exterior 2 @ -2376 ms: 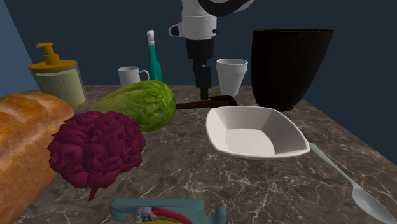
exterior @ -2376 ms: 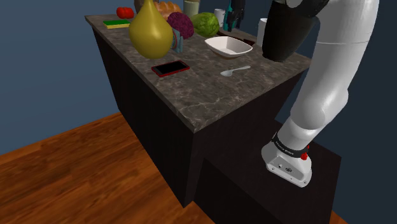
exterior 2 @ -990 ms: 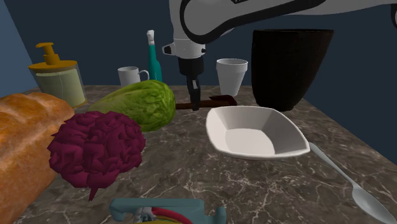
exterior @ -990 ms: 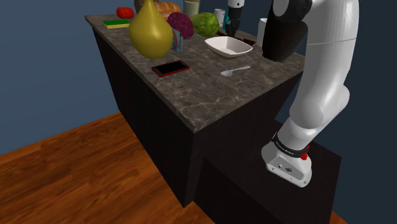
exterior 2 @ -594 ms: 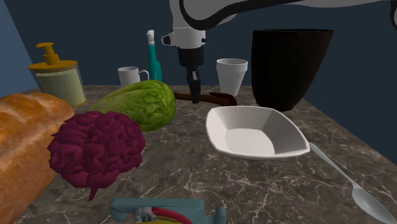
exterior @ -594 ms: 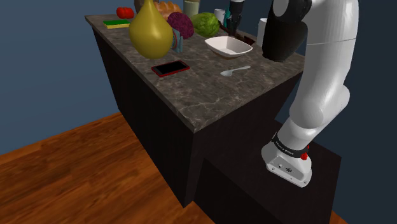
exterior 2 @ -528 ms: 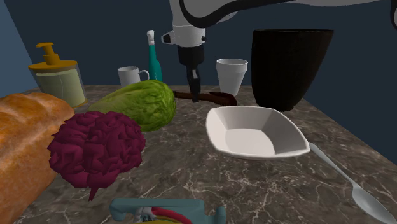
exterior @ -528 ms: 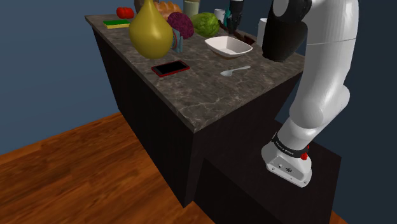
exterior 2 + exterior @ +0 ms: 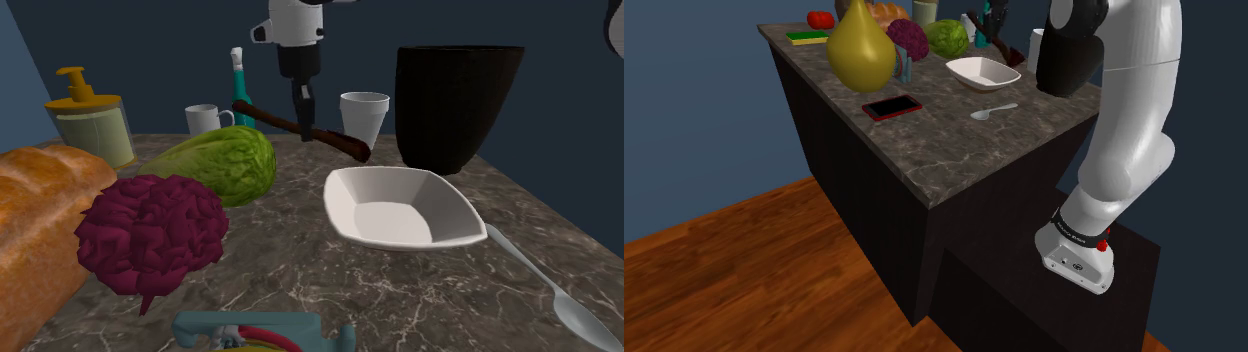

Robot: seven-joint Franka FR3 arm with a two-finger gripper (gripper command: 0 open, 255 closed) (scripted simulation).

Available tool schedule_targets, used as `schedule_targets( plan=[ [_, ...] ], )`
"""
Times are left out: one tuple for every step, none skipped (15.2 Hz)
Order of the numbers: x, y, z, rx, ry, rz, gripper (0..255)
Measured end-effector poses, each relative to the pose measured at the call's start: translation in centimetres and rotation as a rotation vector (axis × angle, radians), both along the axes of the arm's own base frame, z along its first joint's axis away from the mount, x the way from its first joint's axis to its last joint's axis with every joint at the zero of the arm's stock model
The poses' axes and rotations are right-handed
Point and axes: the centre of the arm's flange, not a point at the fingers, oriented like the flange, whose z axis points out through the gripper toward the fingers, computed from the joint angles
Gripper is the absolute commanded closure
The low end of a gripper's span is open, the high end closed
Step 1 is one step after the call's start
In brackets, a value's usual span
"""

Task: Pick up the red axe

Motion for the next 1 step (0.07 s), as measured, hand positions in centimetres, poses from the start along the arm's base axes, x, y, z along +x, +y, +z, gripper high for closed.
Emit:
schedule_targets(
  plan=[
    [-0.06, 0.09, 0.33, 0.000, 0.000, 0.000, 255]
  ],
)
